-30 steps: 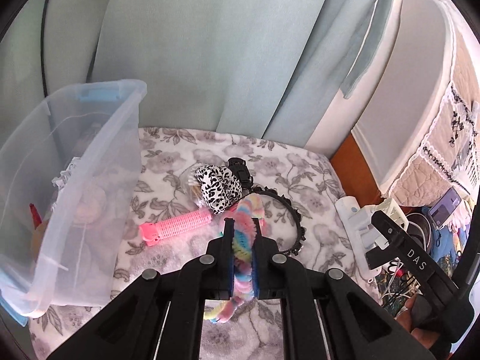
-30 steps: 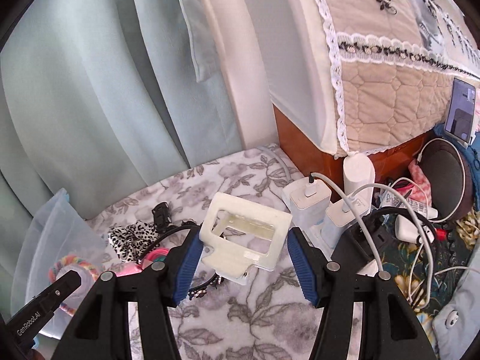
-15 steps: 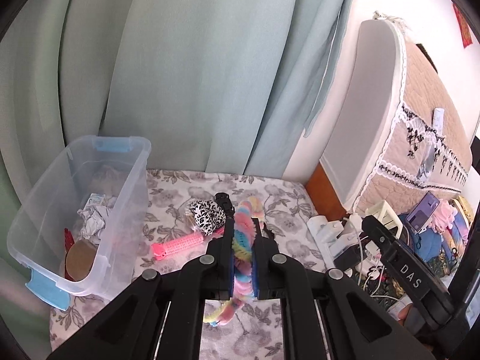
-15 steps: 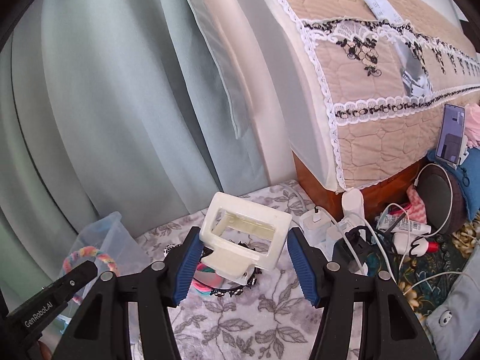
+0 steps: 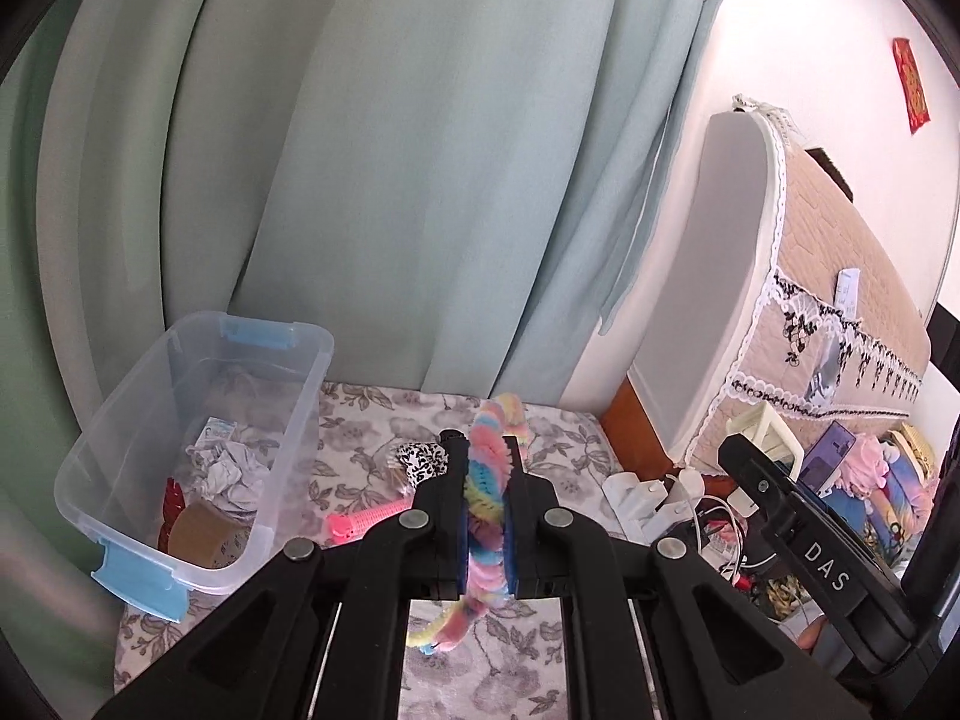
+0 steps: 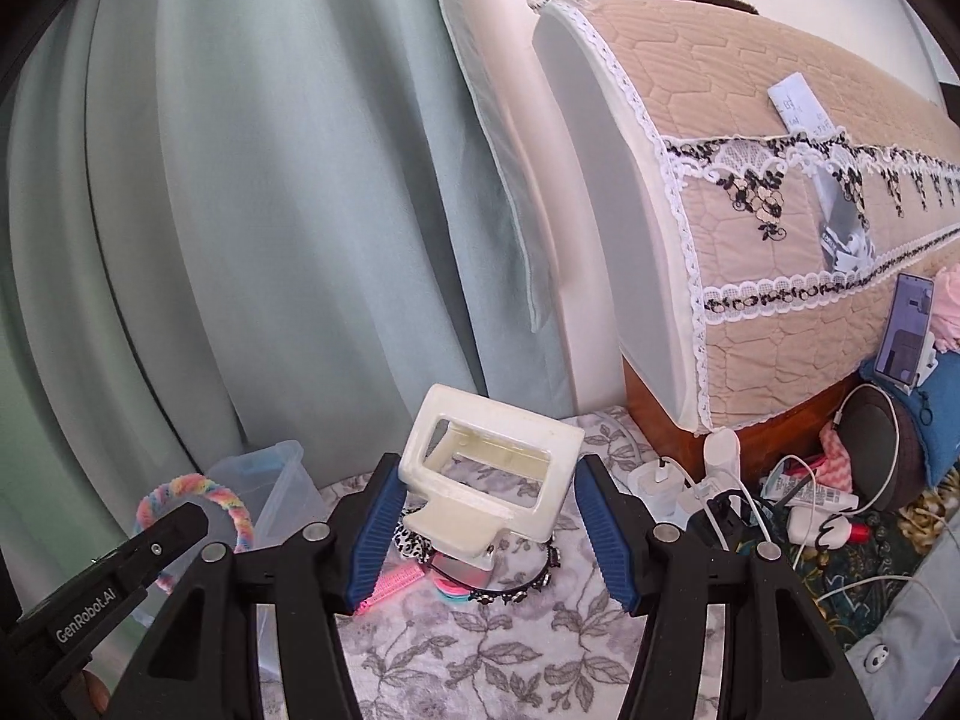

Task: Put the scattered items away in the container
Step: 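Carry the rainbow hair tie and white holder over the clear box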

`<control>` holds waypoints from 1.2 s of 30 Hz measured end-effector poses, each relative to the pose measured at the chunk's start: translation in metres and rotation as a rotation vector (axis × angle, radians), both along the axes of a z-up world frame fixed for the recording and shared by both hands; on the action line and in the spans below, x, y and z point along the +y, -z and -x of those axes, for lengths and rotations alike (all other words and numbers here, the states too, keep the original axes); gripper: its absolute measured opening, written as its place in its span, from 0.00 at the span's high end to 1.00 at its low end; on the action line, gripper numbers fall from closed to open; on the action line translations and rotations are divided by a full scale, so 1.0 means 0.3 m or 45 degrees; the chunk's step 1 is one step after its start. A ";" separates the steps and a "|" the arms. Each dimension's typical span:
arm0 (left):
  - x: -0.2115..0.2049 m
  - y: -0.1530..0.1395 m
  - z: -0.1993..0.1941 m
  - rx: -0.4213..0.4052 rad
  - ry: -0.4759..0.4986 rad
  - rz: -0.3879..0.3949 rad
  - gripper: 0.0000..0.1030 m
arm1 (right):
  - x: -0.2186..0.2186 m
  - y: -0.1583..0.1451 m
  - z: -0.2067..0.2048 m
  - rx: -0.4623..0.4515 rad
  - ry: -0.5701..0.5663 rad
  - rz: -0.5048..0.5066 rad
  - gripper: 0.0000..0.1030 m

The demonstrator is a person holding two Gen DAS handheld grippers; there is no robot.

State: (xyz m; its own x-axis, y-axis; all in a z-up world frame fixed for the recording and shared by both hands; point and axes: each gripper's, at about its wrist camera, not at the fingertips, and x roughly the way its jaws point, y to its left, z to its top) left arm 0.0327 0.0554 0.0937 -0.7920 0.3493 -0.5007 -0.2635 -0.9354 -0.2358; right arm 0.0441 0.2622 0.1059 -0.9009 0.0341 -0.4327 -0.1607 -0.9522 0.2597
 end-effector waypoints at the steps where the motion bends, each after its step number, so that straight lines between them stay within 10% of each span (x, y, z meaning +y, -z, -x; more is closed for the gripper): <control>1: -0.015 -0.003 -0.004 0.005 -0.010 -0.007 0.92 | -0.019 -0.013 -0.003 0.009 -0.013 -0.013 0.40; 36: -0.694 0.205 0.114 -0.097 -0.473 -0.256 0.92 | -0.761 0.071 0.220 -0.101 -0.614 -0.338 0.40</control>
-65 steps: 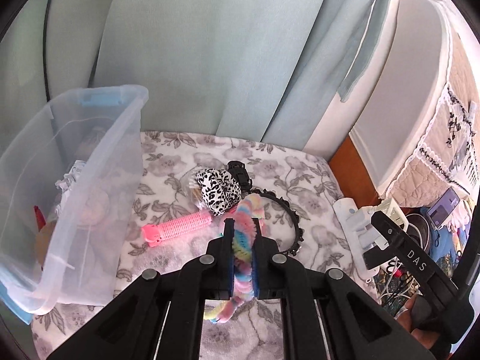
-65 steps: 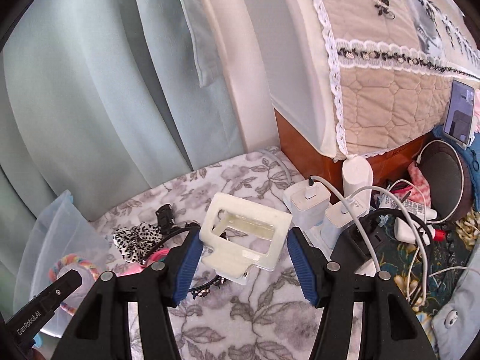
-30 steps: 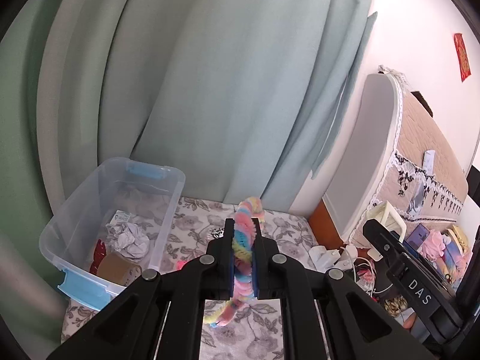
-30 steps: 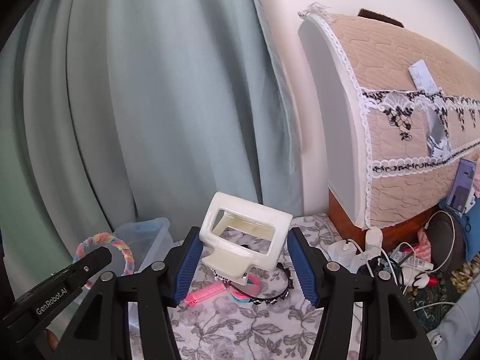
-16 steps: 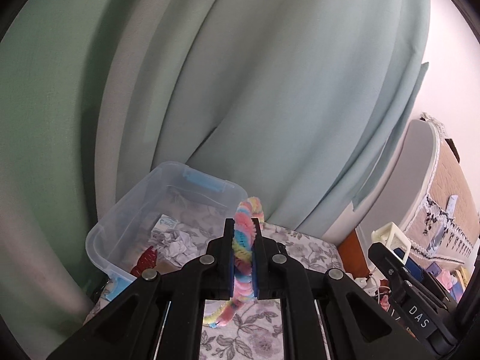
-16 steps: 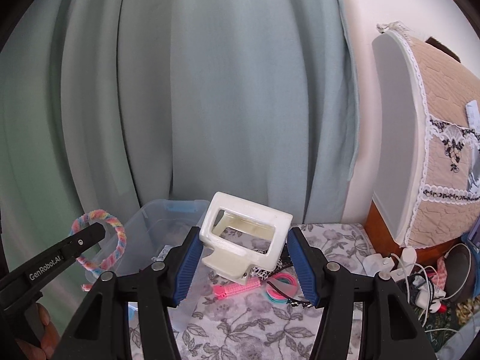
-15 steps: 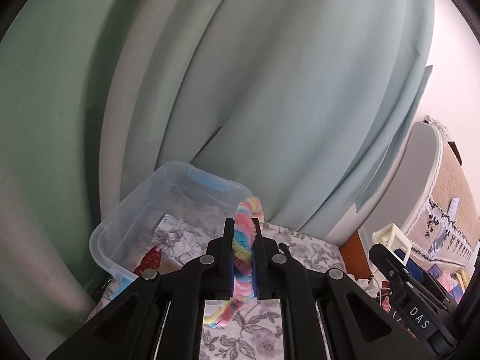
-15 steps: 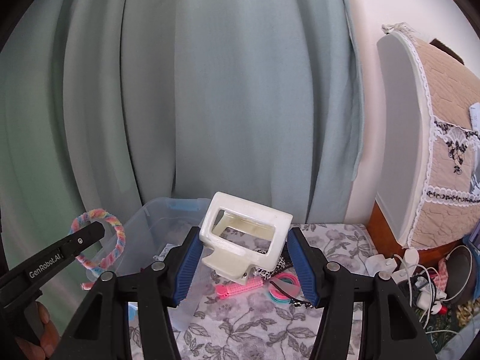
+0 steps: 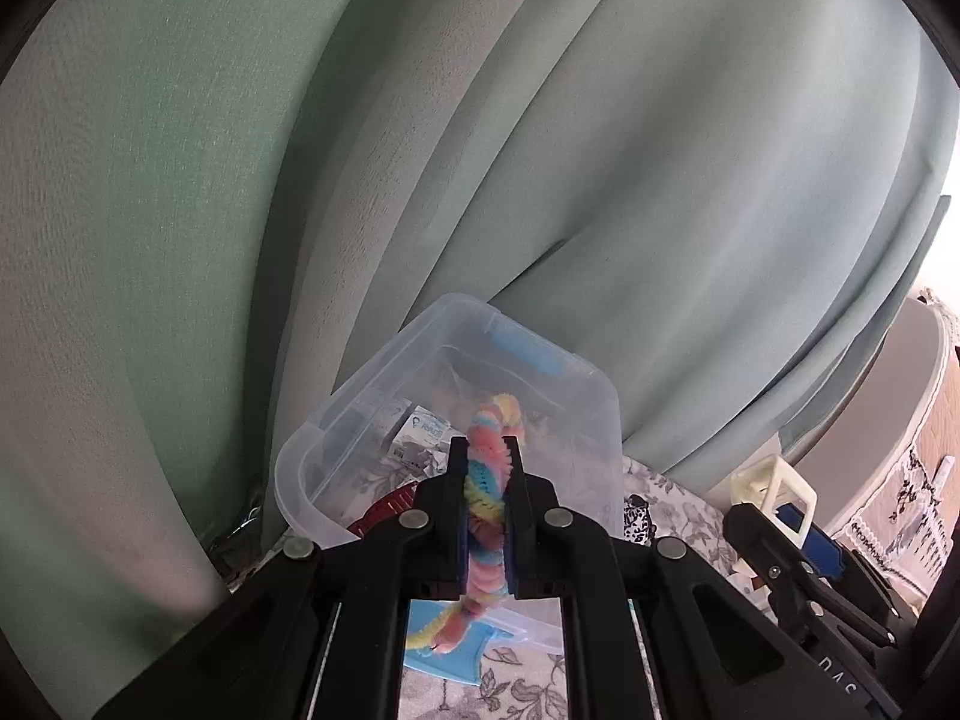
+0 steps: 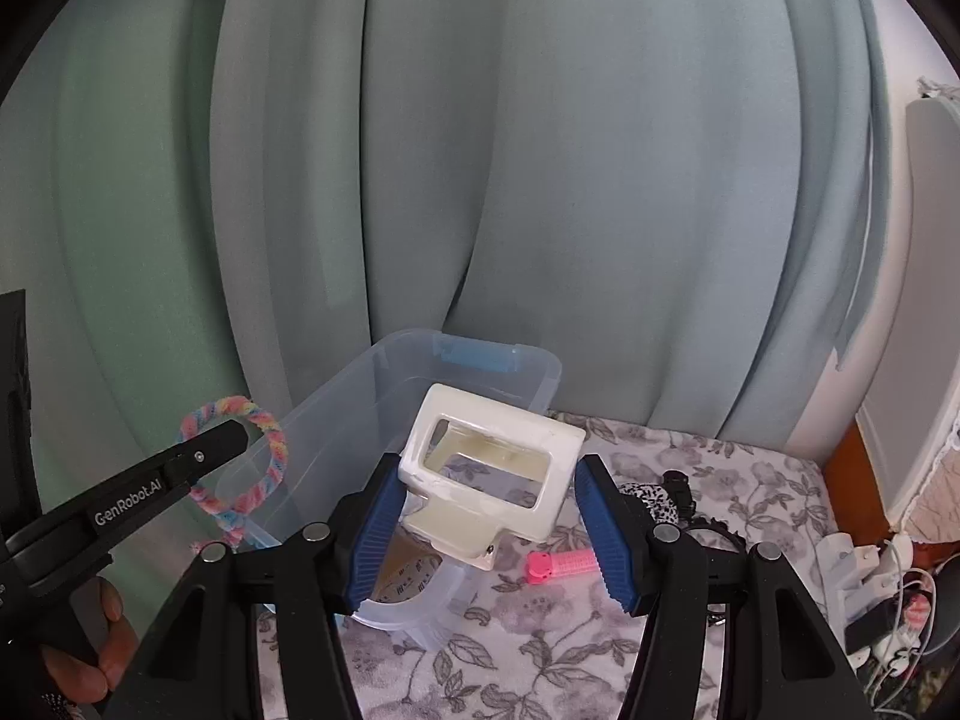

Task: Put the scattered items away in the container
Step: 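Carry the rainbow hair tie and white holder over the clear box, then open both tools to drop the hair tie and holder into the box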

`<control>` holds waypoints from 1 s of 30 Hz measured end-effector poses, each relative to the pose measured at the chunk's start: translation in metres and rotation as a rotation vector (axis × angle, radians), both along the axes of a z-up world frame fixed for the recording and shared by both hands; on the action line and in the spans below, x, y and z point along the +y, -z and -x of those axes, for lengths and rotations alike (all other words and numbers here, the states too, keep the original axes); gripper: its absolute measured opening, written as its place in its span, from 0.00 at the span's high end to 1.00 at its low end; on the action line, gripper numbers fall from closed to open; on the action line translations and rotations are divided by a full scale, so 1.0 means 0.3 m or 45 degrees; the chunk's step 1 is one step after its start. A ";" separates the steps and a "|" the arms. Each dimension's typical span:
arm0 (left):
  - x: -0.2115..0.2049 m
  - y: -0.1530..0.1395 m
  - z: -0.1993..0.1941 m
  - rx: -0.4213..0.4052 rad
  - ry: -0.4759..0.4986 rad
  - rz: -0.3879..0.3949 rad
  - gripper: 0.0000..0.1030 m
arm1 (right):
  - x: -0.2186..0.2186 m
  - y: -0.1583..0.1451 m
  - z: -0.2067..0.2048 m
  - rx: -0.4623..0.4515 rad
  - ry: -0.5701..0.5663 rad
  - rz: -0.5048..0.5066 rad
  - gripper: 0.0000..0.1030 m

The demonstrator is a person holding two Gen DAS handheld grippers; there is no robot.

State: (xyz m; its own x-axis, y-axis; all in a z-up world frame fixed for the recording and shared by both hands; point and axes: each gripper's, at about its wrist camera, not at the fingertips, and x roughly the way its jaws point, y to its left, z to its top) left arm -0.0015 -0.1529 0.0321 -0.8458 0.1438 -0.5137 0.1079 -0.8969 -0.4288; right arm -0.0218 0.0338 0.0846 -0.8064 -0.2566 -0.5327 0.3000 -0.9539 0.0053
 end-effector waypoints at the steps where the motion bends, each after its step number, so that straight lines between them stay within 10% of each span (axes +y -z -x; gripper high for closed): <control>1: -0.004 0.009 0.008 -0.010 0.002 -0.008 0.92 | -0.013 0.012 0.005 -0.011 -0.021 -0.003 0.40; 30: -0.041 0.116 0.111 -0.121 0.018 -0.060 0.92 | -0.169 0.180 0.097 -0.184 -0.193 -0.084 0.40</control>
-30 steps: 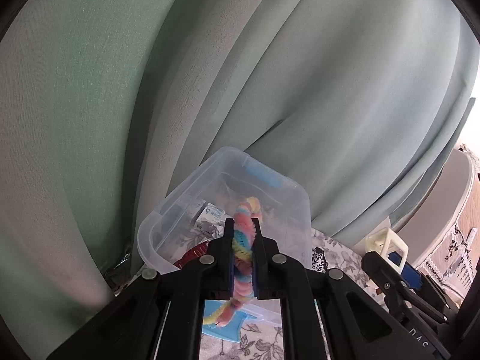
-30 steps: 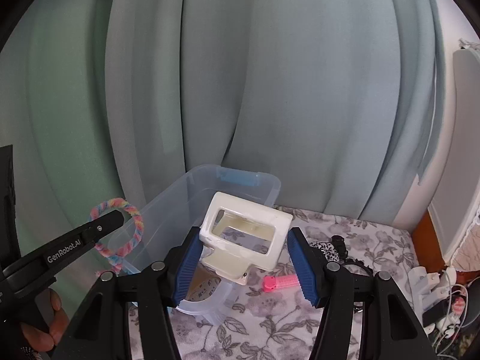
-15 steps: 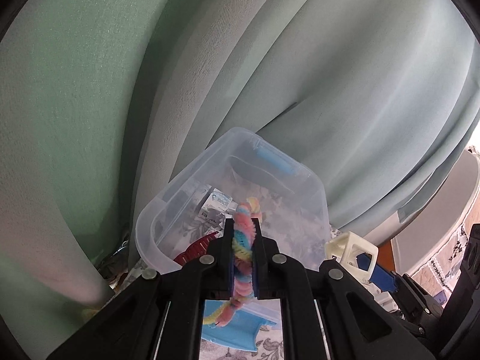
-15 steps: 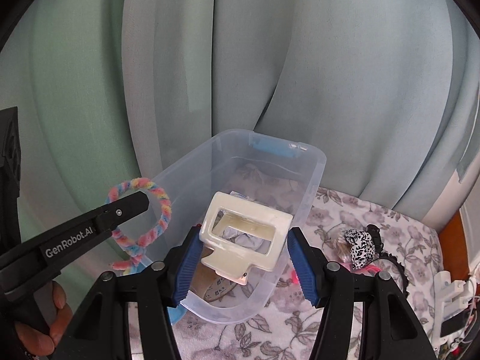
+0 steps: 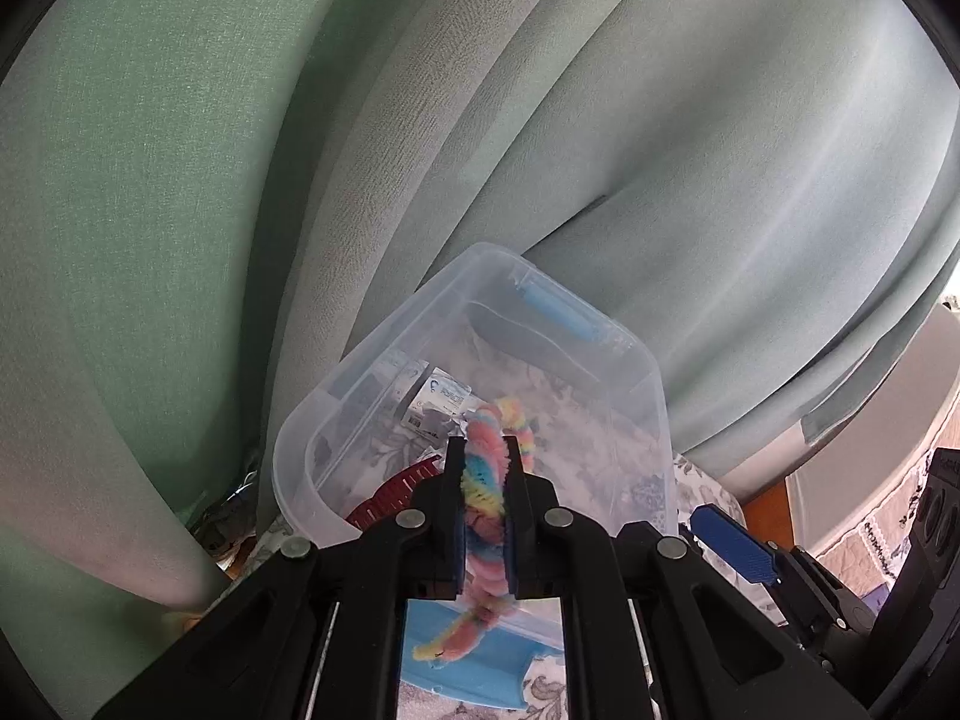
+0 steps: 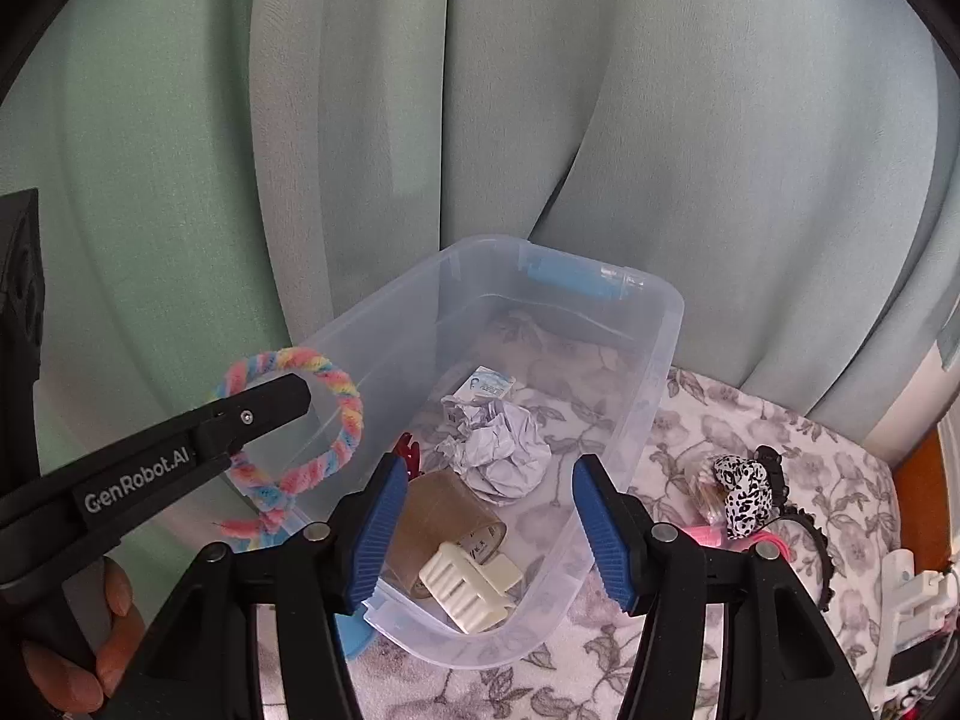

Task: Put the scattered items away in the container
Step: 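Open both tools to drop the hair tie and holder into the box, then withdraw both tools toward the pink roller and black headband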

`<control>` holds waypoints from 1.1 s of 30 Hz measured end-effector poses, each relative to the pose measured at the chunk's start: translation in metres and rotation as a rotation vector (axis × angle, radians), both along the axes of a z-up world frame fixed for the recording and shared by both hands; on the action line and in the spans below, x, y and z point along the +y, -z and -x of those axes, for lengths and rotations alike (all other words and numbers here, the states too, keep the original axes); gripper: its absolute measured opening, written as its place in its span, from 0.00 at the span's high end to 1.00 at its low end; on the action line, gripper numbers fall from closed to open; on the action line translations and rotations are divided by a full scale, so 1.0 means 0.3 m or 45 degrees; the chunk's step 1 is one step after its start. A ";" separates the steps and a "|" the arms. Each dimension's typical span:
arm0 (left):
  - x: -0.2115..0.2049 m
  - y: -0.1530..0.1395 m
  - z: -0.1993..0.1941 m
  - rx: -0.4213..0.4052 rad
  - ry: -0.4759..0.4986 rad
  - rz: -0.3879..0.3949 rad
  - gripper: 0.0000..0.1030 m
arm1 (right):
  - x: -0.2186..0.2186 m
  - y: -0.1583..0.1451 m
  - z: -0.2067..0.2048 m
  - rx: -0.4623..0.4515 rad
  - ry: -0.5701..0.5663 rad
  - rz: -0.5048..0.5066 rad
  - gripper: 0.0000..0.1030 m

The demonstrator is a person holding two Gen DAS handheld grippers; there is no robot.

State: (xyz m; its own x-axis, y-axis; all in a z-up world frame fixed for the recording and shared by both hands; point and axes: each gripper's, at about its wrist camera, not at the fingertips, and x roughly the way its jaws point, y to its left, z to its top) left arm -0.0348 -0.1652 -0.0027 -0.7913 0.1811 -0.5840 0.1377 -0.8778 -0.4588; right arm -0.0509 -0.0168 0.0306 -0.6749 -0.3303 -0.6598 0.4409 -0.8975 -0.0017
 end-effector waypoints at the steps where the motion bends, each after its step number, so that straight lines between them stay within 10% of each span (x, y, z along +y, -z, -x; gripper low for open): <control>1: 0.001 0.000 0.000 -0.001 0.000 0.002 0.91 | 0.003 -0.002 -0.001 0.002 0.000 0.004 0.40; 6: 0.004 0.000 -0.004 -0.019 0.007 -0.026 0.58 | 0.023 -0.012 -0.002 0.010 0.022 0.006 0.40; 33: 0.483 -0.270 -0.119 0.114 0.299 0.162 0.55 | 0.568 -0.259 -0.278 0.258 0.471 0.139 0.39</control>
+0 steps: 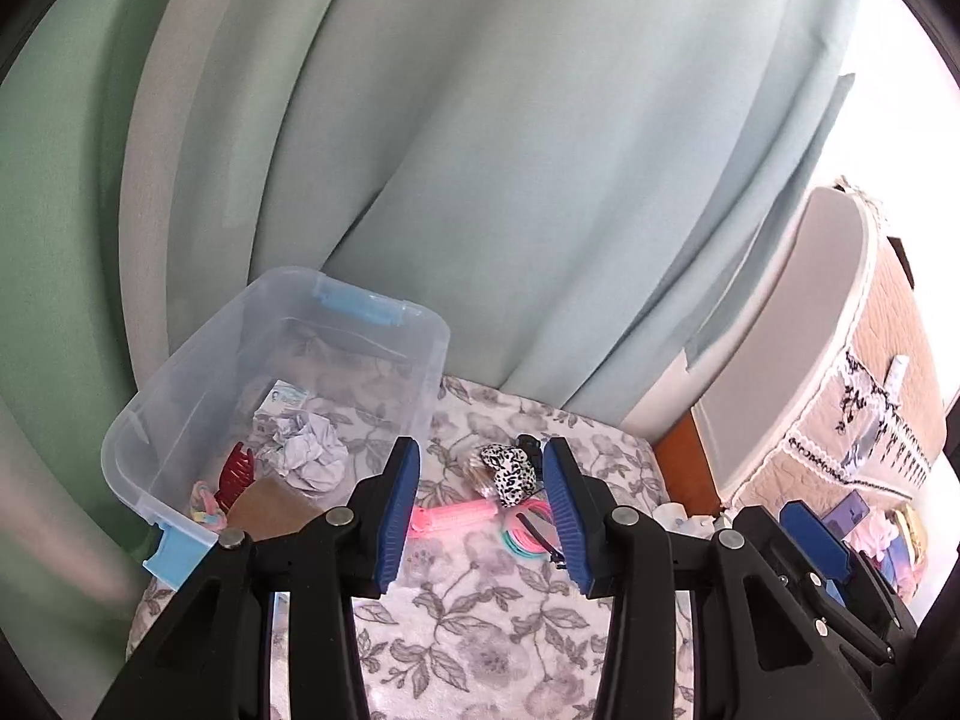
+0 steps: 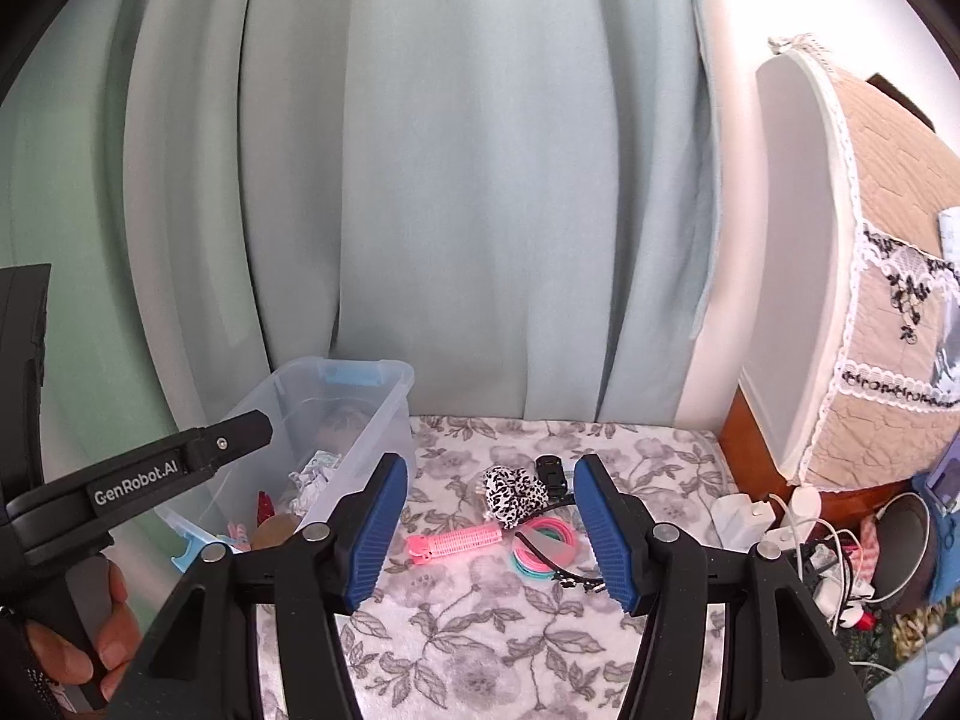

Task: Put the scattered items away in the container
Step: 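Withdraw both tools toward the pink roller and black headband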

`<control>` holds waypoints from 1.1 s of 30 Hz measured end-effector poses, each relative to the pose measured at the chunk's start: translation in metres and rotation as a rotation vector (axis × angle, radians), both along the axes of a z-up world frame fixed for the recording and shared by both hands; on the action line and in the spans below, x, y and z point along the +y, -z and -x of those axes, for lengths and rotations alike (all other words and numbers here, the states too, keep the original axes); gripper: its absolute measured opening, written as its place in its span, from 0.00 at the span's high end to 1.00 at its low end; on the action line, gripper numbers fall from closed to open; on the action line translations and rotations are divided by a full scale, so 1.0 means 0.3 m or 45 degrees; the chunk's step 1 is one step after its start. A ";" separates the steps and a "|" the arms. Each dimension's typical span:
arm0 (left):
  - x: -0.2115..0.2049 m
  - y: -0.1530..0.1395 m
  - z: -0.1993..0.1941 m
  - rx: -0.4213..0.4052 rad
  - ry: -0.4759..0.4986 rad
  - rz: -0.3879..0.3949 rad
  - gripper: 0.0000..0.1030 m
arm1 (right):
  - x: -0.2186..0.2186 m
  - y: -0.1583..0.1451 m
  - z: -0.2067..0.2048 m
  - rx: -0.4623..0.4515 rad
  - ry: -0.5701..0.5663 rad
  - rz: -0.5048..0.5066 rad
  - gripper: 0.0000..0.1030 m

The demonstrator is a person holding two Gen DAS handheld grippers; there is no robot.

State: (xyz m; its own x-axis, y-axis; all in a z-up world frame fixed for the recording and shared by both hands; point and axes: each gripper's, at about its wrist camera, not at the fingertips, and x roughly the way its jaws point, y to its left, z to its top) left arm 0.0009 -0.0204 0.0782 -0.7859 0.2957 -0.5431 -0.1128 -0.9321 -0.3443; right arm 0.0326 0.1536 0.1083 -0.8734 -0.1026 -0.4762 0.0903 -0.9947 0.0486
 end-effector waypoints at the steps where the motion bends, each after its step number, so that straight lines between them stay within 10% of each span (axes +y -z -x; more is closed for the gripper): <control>1: 0.020 -0.011 -0.008 0.007 0.006 0.016 0.49 | 0.017 -0.008 -0.014 0.012 0.006 0.007 0.39; 19: 0.278 -0.124 -0.114 0.068 0.121 0.169 0.42 | 0.279 -0.059 -0.160 0.110 0.105 0.214 0.09; 33: 0.374 0.003 -0.058 -0.048 0.172 0.258 0.39 | 0.376 0.076 -0.084 -0.016 0.139 0.280 0.00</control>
State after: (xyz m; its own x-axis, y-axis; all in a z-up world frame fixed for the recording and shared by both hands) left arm 0.0183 0.0917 0.0774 -0.7249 0.2786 -0.6300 -0.2315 -0.9599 -0.1581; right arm 0.0577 0.2665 0.0856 -0.8790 -0.1103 -0.4638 -0.0189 -0.9640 0.2652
